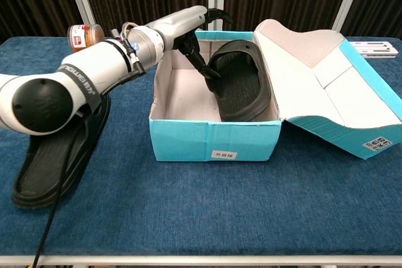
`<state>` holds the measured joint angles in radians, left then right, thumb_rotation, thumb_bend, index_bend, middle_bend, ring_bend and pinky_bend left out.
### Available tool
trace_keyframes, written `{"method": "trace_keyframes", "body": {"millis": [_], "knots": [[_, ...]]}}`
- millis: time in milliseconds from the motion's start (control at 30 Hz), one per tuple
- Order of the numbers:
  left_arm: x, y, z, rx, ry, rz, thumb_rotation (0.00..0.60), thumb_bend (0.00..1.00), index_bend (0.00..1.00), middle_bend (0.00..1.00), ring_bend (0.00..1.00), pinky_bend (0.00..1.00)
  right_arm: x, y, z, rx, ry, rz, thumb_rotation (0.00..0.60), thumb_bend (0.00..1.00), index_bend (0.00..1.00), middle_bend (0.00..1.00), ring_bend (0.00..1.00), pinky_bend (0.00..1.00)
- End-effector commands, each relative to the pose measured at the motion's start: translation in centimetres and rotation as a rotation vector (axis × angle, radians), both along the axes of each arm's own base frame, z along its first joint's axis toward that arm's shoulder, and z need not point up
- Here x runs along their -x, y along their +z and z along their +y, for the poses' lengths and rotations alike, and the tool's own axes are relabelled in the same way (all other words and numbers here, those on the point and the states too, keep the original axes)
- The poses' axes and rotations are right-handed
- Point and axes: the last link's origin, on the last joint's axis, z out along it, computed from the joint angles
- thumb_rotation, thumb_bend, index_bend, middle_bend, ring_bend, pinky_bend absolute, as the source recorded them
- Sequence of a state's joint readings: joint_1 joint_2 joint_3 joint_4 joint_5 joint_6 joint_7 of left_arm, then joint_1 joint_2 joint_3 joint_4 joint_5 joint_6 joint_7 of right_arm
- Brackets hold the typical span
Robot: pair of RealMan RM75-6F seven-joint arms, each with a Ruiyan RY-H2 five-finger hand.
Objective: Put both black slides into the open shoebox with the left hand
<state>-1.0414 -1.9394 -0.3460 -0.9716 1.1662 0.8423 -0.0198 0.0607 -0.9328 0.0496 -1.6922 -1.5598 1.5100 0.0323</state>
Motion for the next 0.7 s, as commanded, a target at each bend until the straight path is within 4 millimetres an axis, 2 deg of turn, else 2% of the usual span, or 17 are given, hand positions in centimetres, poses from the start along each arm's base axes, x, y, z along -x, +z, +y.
{"method": "trace_keyframes", "body": {"millis": [33, 133, 367, 700], "knots": [[-0.1, 0.0, -0.6, -0.012, -0.058, 0.066, 0.6, 0.0, 0.11, 0.0, 0.0, 0.27, -0.1, -0.1, 0.0, -0.003, 0.004, 0.0, 0.6, 0.13, 0.0, 0.0, 0.0, 0.0], [-0.5, -0.8, -1.1, -0.004, -0.086, 0.095, 0.6, 0.0, 0.11, 0.0, 0.0, 0.24, -0.1, -0.1, 0.0, -0.002, 0.002, 0.002, 0.6, 0.13, 0.0, 0.0, 0.0, 0.0], [-1.7, -2.9, -2.1, 0.004, -0.124, 0.099, 0.6, 0.0, 0.11, 0.0, 0.0, 0.23, -0.1, 0.1, 0.2, 0.001, -0.008, 0.008, 0.6, 0.13, 0.0, 0.0, 0.0, 0.0], [-1.0, -4.5, -2.5, -0.044, -0.198, 0.206, 0.6, 0.0, 0.11, 0.0, 0.0, 0.23, -0.1, 0.0, 0.1, 0.0, -0.014, 0.005, 0.6, 0.13, 0.0, 0.0, 0.0, 0.0]]}}
